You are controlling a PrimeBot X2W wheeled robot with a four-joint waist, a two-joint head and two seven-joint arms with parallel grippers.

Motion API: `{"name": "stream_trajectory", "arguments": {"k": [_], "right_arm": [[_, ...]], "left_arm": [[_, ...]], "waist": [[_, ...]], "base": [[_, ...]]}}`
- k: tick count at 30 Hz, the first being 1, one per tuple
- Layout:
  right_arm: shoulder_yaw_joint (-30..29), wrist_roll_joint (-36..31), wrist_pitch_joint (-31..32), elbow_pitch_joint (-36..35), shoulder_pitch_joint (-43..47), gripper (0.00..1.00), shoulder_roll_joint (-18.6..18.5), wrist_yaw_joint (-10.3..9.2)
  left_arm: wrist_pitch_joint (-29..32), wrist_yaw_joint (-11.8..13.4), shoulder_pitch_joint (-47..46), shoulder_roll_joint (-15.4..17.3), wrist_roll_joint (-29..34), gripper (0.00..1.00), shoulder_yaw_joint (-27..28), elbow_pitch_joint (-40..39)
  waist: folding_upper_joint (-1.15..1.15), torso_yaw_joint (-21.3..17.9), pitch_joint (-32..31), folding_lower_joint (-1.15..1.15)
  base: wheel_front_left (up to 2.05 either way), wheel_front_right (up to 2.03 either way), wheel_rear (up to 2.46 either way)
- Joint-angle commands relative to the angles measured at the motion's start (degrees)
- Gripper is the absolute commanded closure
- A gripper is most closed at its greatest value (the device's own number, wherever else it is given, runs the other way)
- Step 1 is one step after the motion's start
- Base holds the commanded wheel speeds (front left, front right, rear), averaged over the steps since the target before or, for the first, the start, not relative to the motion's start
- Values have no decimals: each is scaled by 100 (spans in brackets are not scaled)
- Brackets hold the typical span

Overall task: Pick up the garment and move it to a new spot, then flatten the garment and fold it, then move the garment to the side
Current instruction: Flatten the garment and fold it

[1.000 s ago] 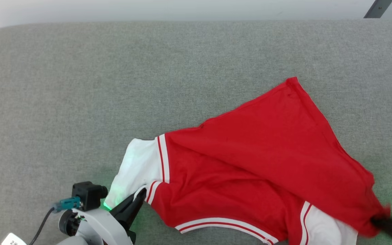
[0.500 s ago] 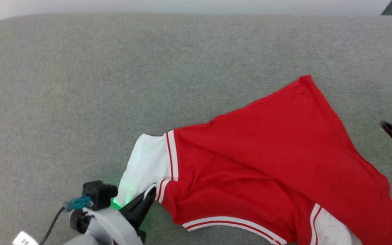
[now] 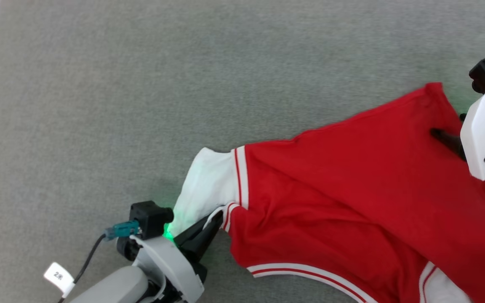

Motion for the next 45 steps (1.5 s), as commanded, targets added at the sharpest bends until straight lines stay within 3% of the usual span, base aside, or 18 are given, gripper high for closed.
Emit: {"name": "stream_trajectory", "arguments": {"k": [1, 5, 6, 7, 8, 9, 16, 24, 32, 35, 39, 45], "right_arm": [[72, 50, 18, 78, -131, 0, -37, -9], [508, 251, 131, 397, -299, 0, -93, -9], [600, 299, 120, 444, -332, 7, -102, -9], [683, 357, 90, 492, -363, 56, -112, -9], [748, 408, 59, 532, -386, 82, -122, -9], [814, 462, 18, 570, -412, 100, -138, -9], [649, 832, -777, 862, -798, 100, -259, -10], [71, 1009, -1643, 1448, -1488, 100, -139, -9], [-753, 426, -2747, 2507, -3027, 100, 254, -10], [-1030, 97, -3212, 2981, -3653, 100, 457, -12], [-1280, -316, -3846, 3477, -4408, 100, 724, -14], [-1410, -658, -4561, 4030, -4865, 100, 1045, -15]], "left_arm": [[32, 5, 43, -37, 16, 100, -51, 137], [22, -53, 47, -125, 24, 100, -65, 273], [21, -59, 48, -145, 28, 100, -65, 301], [16, -64, 52, -159, 26, 100, -61, 333], [11, -84, 51, -167, 16, 100, -49, 363], [6, -99, 46, -180, -13, 100, -28, 385], [24, -210, -279, -99, -222, 100, 123, 394], [357, -244, -1927, -35, -504, 100, 381, 537], [772, -242, -4205, -299, -1106, 100, 1169, 1689], [755, -106, -5107, -483, -1197, 100, 1483, 2328], [543, 15, -6252, -650, -1175, 100, 1803, 2992], [111, -177, -6969, -854, -1286, 100, 2145, 3423]], "waist": [[0, 151, 112, 0], [0, 212, 93, 0], [0, 220, 85, 0], [0, 222, 74, 0], [0, 218, 62, 0], [0, 209, 48, 0], [0, 112, -27, 0], [0, -114, 25, 0], [0, -535, 343, 0], [0, -700, 504, 0], [0, -871, 697, 0], [0, -962, 744, 0]], "base": [[0, 0, 0], [0, 0, 0], [0, 0, 0], [0, 0, 0], [0, 0, 0], [0, 0, 0], [0, 0, 0], [0, 0, 0], [0, 0, 0], [0, 0, 0], [0, 0, 0], [0, 0, 0]]}}
